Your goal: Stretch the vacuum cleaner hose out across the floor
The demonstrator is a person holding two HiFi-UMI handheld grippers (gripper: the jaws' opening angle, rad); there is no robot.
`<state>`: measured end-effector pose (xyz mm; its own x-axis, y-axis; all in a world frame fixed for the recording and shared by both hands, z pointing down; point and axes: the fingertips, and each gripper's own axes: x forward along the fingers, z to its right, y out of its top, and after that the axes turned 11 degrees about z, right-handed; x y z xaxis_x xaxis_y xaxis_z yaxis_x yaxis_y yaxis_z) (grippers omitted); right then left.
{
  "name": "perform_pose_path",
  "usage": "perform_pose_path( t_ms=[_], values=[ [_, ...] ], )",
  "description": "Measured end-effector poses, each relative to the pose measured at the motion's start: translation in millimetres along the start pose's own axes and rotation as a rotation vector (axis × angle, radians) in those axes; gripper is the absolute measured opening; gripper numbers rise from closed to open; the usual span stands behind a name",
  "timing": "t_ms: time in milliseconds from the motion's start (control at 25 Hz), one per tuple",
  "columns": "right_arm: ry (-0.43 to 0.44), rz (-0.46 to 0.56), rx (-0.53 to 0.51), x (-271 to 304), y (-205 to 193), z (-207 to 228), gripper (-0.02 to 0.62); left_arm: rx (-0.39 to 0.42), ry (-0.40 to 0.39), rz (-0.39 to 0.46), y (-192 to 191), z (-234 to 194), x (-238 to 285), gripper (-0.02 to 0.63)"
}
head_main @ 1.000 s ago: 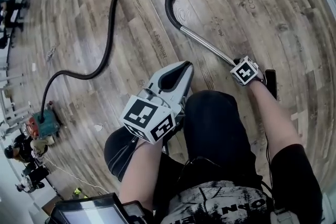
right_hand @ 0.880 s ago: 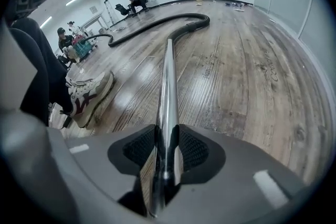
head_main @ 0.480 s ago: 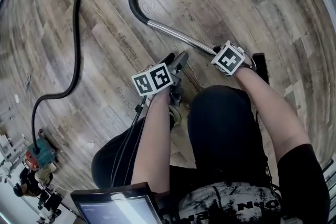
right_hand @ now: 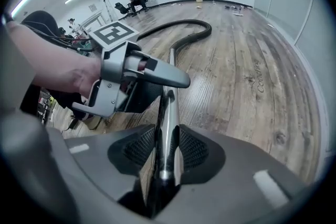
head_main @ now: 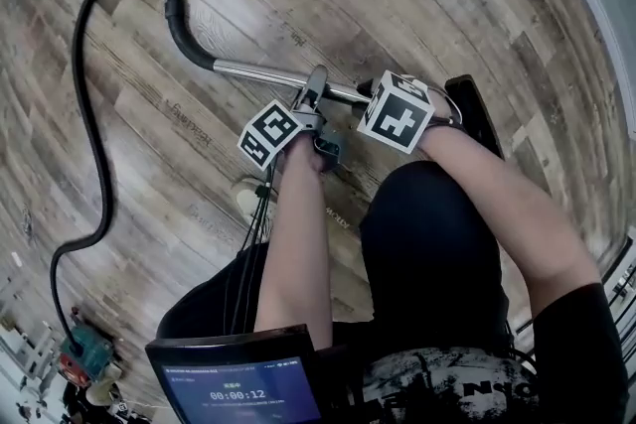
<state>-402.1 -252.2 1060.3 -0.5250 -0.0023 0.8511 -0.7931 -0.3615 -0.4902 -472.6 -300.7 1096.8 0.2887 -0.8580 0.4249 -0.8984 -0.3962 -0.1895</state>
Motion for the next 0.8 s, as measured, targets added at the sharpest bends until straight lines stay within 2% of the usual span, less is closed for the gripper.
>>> perform_pose_path(
  t_ms=[40, 80, 240, 440, 520, 600, 720, 800],
  values=[
    [-0.01, -0.001, -0.006, -3, 0, 2, 0.152, 0.014, 0.005, -0.006, -1, 0, 4, 0.28],
    [-0.023, -0.002, -0.015, -5, 1, 5, 0.152, 0.005, 0.005, -0.004, -2, 2, 8, 0.27],
    [-0.045, -0.001, -0.034, -8, 0, 12, 0.152, -0.168, -0.022, 0.044, -4, 8, 17, 0.211],
    [-0.02, 0.014, -0.034, -3, 2, 5, 0.16, -0.276, -0.016, 0.117, -1, 7, 11, 0.176],
    [-0.019, -0.024, -0.097, 1, 3, 2, 0.176, -0.275, -0.01, 0.142, -1, 9, 9, 0.17],
    [-0.024, -0.076, -0.157, 6, -2, 2, 0.222, -0.269, -0.019, 0.145, -3, 18, 8, 0.167],
    [-0.03, -0.116, -0.144, 12, -16, 9, 0.206, -0.285, -0.044, 0.153, -5, 35, 9, 0.166],
    [-0.042, -0.105, -0.102, 10, -21, 16, 0.167, -0.252, -0.047, 0.136, -8, 46, 12, 0.167]
  ],
)
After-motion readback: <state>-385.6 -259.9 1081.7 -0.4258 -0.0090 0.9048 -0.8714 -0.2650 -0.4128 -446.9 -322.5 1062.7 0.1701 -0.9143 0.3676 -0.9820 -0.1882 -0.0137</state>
